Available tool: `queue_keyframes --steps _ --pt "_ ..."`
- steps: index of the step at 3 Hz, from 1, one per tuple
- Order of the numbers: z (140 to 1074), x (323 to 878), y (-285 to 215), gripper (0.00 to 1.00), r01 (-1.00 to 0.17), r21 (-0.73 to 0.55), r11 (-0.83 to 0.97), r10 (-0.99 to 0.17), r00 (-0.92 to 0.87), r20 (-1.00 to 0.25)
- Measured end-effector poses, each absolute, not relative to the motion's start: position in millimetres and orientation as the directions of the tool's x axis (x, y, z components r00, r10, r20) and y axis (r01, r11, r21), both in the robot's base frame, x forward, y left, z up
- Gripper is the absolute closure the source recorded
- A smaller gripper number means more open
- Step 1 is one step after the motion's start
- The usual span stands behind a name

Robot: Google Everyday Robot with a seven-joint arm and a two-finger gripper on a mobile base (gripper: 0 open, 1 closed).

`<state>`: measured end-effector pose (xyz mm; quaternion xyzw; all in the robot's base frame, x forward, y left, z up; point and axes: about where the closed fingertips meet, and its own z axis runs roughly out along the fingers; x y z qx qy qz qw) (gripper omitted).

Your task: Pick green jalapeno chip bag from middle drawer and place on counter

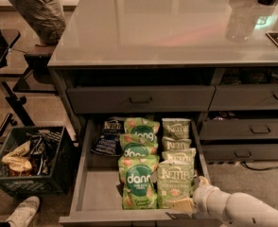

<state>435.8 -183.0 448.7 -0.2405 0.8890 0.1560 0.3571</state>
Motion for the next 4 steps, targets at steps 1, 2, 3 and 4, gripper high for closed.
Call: queue_keyframes --steps 1,2,3,4 --pt "432 444 -185 0.20 -0.514 0.091 0.853 -0.315 -0.646 -0.696" --pt "408 455 -188 0.23 -0.483 0.080 0.872 -0.311 -0.672 -0.672" --pt "390 462 -191 0.32 -0.465 0.079 0.882 -0.307 -0.694 -0.651" --pt "380 468 -193 0.32 -0.454 0.069 0.888 -0.310 -0.704 -0.639"
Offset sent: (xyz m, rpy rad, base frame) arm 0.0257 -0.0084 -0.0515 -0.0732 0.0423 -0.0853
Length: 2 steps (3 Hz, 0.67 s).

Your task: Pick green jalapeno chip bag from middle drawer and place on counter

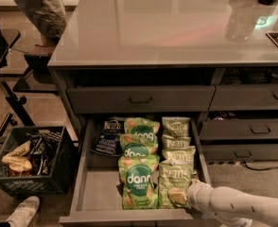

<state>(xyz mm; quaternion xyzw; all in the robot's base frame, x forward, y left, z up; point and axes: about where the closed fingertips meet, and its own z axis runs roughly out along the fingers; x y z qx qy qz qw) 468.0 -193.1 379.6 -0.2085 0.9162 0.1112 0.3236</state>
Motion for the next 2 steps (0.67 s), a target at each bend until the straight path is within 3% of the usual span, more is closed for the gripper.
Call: queue_keyframes --steps 1,2 --pt "371.8 472.7 -193.6 0.35 -0.449 0.061 0.891 -0.315 -0.711 -0.629" --pt "374.6 472.7 -193.7 0.50 -0.449 0.061 0.891 -0.315 -0.711 -0.629"
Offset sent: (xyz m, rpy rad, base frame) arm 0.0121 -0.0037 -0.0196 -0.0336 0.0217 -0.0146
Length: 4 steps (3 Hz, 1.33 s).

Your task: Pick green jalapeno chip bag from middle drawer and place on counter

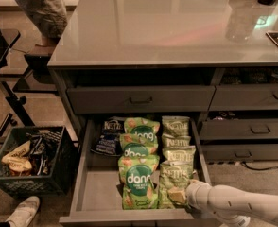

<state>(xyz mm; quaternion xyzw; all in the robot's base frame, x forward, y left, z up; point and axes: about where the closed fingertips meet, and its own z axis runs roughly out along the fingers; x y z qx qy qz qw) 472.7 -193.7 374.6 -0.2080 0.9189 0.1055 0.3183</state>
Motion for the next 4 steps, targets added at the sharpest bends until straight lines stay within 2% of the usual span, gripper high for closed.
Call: queue_keyframes --steps 2,4 --pt "393 472 -194 0.97 -0.484 0.091 0.870 -0.317 -0.691 -0.650" --pt "452 469 -198 1.00 -0.579 0.156 0.800 -0.315 -0.628 -0.712"
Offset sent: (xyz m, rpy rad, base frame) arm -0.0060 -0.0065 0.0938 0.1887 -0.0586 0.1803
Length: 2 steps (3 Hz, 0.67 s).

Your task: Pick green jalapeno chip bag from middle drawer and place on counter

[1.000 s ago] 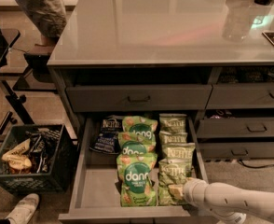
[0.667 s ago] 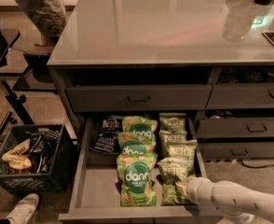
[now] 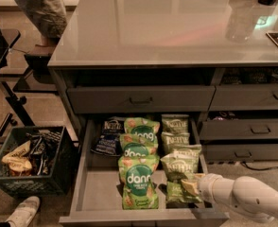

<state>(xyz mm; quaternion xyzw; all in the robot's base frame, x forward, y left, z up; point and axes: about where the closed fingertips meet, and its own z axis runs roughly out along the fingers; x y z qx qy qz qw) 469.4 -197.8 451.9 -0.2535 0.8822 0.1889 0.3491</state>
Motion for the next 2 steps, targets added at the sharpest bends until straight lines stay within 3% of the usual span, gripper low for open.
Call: queue_keyframes --steps 2 --pt "534 480 -217 1.00 -0.714 0.122 0.690 -0.395 -0.512 -0.763"
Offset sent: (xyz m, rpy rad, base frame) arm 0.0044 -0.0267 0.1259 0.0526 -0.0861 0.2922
